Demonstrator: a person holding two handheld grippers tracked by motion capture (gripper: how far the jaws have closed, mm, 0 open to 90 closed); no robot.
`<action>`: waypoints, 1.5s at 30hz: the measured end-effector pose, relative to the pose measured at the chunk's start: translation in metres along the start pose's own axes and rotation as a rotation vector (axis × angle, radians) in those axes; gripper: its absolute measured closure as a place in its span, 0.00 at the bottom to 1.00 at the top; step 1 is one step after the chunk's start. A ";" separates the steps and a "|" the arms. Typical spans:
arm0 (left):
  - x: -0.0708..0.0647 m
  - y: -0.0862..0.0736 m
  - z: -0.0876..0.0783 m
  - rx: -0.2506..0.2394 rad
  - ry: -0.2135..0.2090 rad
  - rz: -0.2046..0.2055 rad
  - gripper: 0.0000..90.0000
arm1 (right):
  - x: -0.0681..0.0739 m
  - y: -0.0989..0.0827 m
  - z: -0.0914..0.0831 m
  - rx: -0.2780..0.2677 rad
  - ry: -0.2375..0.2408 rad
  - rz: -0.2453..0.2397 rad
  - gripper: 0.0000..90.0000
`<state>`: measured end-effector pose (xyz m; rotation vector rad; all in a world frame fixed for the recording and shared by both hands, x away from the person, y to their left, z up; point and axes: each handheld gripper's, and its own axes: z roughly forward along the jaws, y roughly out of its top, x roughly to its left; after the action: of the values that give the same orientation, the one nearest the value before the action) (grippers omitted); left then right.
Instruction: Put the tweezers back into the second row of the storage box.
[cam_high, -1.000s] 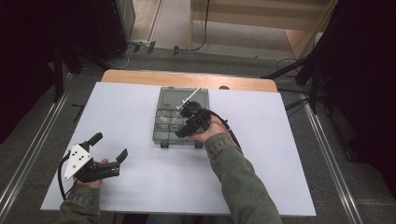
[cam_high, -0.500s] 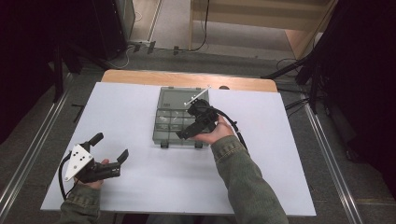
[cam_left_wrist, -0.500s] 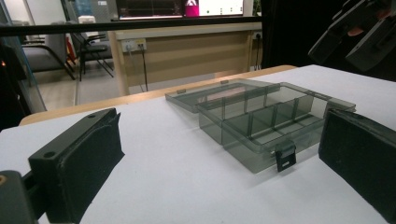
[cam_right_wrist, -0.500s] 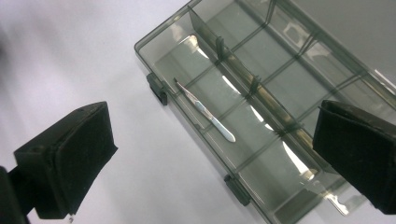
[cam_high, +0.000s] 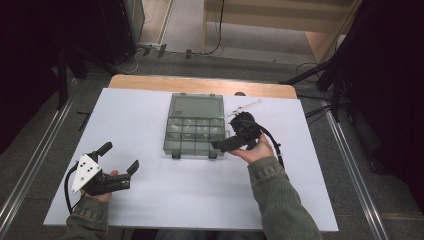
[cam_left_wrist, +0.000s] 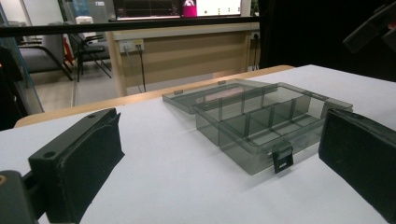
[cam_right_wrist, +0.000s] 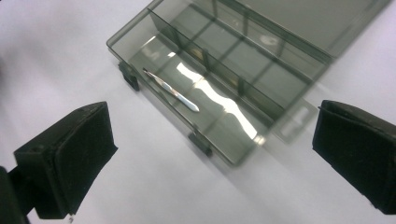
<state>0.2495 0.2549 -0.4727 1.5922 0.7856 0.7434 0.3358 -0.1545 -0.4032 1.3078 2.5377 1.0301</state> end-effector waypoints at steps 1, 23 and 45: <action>0.000 0.000 0.001 -0.002 0.001 -0.003 0.00 | -0.003 -0.013 -0.008 -0.020 -0.017 0.010 0.00; -0.003 0.000 0.003 0.005 -0.007 0.004 0.00 | -0.025 -0.102 -0.065 -0.227 -0.056 0.086 0.00; -0.006 0.000 0.005 0.004 -0.017 0.003 0.00 | -0.034 -0.182 -0.044 -0.262 -0.135 0.172 0.00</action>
<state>0.2503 0.2474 -0.4737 1.6018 0.7724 0.7298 0.2160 -0.2756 -0.4874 1.4816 2.1381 1.2115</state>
